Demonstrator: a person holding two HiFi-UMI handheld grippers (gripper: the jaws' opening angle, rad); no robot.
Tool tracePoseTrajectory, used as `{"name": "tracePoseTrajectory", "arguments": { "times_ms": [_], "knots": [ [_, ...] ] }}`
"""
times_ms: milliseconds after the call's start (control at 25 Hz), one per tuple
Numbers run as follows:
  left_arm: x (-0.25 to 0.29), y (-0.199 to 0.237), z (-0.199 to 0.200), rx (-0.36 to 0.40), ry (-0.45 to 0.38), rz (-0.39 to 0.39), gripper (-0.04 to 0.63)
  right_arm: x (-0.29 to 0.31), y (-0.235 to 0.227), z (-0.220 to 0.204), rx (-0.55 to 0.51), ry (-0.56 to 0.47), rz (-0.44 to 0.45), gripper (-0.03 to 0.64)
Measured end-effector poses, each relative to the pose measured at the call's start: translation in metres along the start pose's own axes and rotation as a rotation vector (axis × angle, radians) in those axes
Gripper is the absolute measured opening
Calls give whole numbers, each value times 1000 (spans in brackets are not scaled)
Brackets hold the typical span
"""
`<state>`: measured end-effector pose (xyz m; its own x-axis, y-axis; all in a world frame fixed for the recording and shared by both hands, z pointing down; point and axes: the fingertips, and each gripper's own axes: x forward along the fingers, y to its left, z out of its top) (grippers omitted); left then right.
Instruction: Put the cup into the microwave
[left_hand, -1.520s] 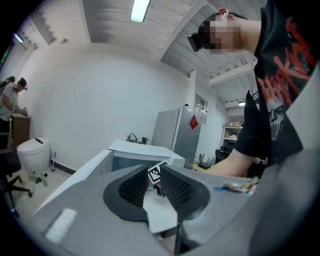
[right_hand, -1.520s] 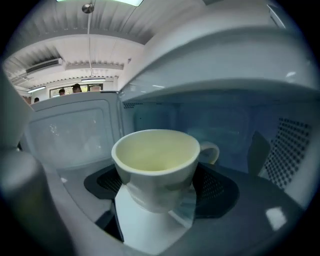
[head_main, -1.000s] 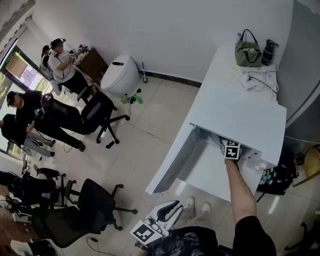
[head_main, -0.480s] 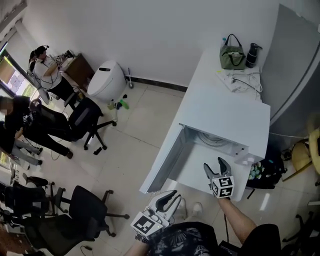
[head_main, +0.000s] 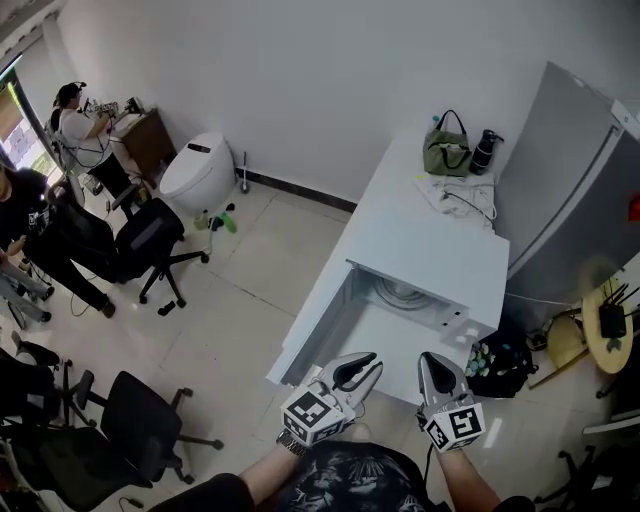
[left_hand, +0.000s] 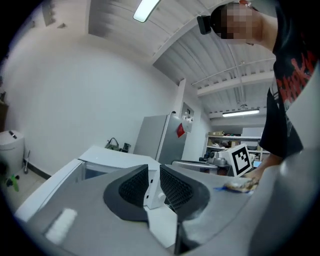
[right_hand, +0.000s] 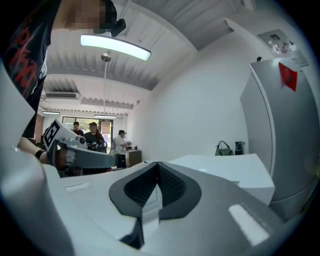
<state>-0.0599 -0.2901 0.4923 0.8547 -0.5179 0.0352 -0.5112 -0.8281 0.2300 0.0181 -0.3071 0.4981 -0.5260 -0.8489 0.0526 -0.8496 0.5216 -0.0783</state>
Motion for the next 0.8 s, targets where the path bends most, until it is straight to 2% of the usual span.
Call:
{"name": "tracePoseTrajectory", "arguments": {
  "times_ms": [120,240,560,600,720,800],
  "knots": [
    [4,-6,15,52,-19,-13,71,-2,7,21,-3,-48,23,0],
    [8,-13,17,73,-24,-28,66,-5,14,24,-24,-43,27,0],
    [-16,-14,15,22,-56,-27,64,-4,27,11,-95,1,-49,0],
    [-16,-13,16,21,-60,-27,64,-3,29,13,-92,-6,-30,0],
    [-17,-10,16,13,-64,-23,64,1,46,17,-49,-34,107,0],
    [-17,-9,16,11,-62,-23,64,2,54,18,-33,-37,156,0]
  ]
}}
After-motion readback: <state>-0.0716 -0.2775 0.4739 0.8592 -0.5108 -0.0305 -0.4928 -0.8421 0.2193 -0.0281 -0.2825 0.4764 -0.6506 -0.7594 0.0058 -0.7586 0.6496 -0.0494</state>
